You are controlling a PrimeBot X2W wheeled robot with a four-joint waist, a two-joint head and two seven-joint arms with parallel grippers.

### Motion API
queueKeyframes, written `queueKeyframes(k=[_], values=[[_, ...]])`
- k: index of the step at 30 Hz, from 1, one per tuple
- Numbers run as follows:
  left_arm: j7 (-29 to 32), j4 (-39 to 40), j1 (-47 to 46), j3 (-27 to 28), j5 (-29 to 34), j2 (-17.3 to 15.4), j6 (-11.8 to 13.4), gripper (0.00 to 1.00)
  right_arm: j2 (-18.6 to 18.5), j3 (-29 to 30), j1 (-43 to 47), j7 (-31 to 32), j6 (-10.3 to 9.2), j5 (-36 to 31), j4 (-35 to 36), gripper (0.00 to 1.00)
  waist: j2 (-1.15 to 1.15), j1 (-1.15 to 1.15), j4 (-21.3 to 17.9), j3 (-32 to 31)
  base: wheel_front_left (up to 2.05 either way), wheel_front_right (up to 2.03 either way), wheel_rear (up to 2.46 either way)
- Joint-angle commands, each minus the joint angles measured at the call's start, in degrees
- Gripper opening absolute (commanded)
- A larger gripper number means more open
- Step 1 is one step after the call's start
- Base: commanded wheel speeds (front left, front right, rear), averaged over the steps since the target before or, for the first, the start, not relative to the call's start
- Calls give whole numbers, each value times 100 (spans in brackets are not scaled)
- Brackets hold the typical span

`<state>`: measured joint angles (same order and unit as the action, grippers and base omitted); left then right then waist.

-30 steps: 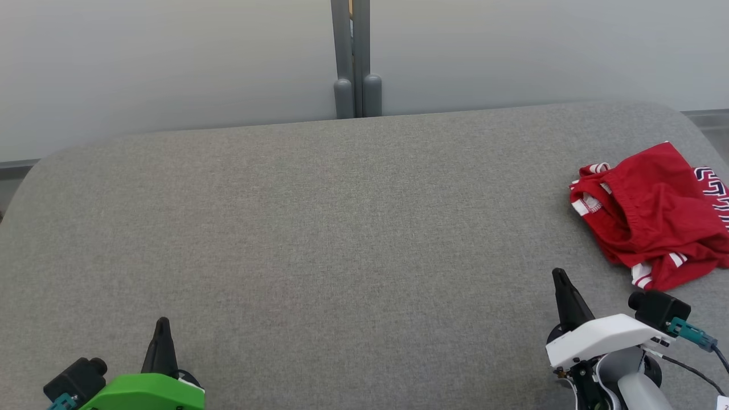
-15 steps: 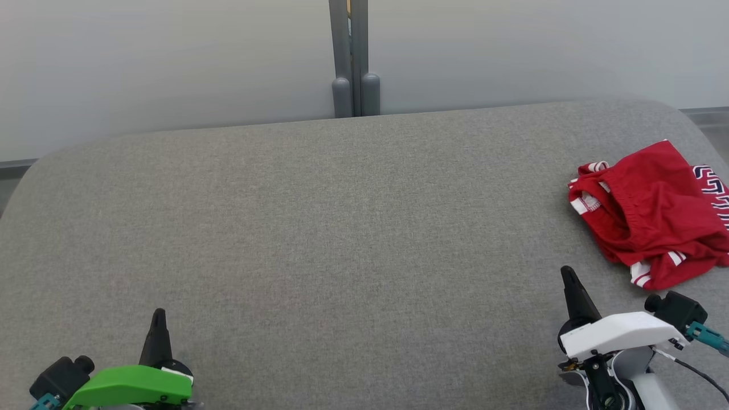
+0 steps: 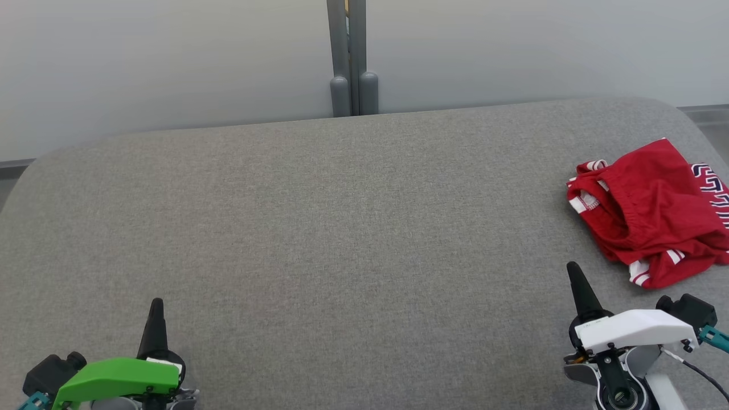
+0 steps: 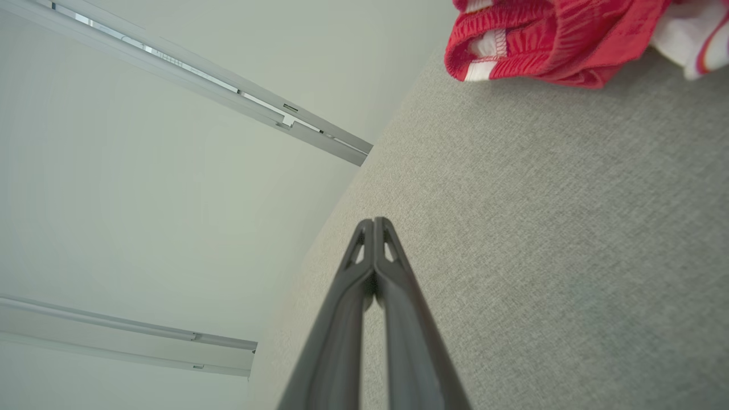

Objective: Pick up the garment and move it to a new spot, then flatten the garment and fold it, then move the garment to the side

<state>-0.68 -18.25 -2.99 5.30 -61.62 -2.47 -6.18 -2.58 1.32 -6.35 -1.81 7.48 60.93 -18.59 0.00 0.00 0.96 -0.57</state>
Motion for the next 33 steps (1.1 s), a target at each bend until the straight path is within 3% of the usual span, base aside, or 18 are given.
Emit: queueKeyframes(k=[1, 33], values=[[42, 89, -147, 27, -194, -41, -47, 0, -29, 39, -10, 46, 2, 195, 98, 0, 0, 0, -2, 2, 0, 0, 0], [488, 311, -256, 135, -1853, -52, -105, 0, -38, 273, 64, 458, 2, 1907, 364, 0, 0, 0, -50, 39, 0, 0, 0]])
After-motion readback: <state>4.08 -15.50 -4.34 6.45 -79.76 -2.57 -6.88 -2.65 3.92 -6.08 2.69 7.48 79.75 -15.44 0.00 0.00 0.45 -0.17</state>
